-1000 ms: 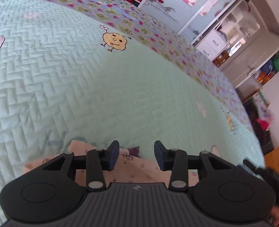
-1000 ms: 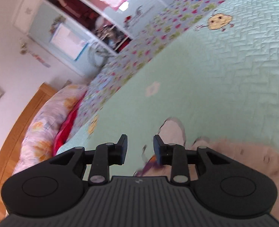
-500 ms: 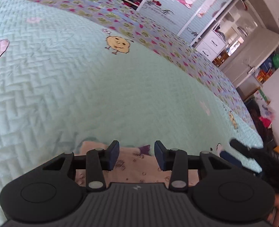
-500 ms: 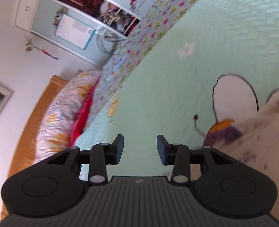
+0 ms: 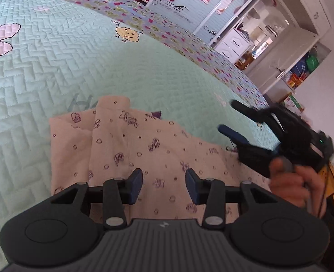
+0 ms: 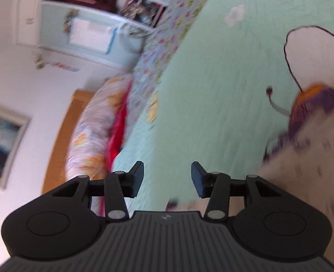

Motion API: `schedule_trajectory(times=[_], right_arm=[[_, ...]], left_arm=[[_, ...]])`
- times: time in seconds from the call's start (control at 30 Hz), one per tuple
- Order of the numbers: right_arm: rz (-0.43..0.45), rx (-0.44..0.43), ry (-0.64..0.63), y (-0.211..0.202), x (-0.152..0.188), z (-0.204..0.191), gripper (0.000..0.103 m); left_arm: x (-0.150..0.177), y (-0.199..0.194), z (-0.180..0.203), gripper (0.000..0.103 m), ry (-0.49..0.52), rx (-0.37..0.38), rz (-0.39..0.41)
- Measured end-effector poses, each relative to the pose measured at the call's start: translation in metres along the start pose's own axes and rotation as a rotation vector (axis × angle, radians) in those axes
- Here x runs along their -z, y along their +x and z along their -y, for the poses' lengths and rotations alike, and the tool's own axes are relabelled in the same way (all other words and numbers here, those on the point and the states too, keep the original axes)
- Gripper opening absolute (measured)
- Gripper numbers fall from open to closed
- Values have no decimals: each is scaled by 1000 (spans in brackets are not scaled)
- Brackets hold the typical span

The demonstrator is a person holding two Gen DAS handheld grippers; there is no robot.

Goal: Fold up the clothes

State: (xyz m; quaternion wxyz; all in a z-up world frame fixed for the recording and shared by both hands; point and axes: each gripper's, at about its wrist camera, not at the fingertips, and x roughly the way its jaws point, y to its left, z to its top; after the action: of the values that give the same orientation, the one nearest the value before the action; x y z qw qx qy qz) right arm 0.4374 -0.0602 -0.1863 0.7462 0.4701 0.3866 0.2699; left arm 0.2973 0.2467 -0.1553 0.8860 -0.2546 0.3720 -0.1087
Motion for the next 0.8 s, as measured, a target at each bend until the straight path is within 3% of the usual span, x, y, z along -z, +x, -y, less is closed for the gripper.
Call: schedule_trajectory(times=[0.03,0.07,0.13,0.2,0.33,0.4,0.63,0.73,0.8], right_arm=[[-33,-19,-29,-13,12,-1,54],[-33,26,-52,-27,17,4,59],[-27,126,-98,-55,27,15,58],[89,191,-98,-100,13,34,52],[315,255,-43,-199,11,45,54],[295,233,-74,-225,31,36,57],[203,350,-176,-264,109,40,62],[232,294,-149,-287,121,46,63],[198,358,-260,-283,129,39,62]], left_arm=[[6,-5,0,44,9,2,3],[12,-10,0,44,17,4,5],[24,-22,0,44,28,-5,2],[34,-37,0,44,38,-12,-4],[52,-64,3,48,68,-29,4],[65,-71,9,50,92,-45,3],[99,-93,20,50,106,-116,-39],[100,-109,12,50,118,-150,-37],[100,-115,9,50,126,-177,-32]])
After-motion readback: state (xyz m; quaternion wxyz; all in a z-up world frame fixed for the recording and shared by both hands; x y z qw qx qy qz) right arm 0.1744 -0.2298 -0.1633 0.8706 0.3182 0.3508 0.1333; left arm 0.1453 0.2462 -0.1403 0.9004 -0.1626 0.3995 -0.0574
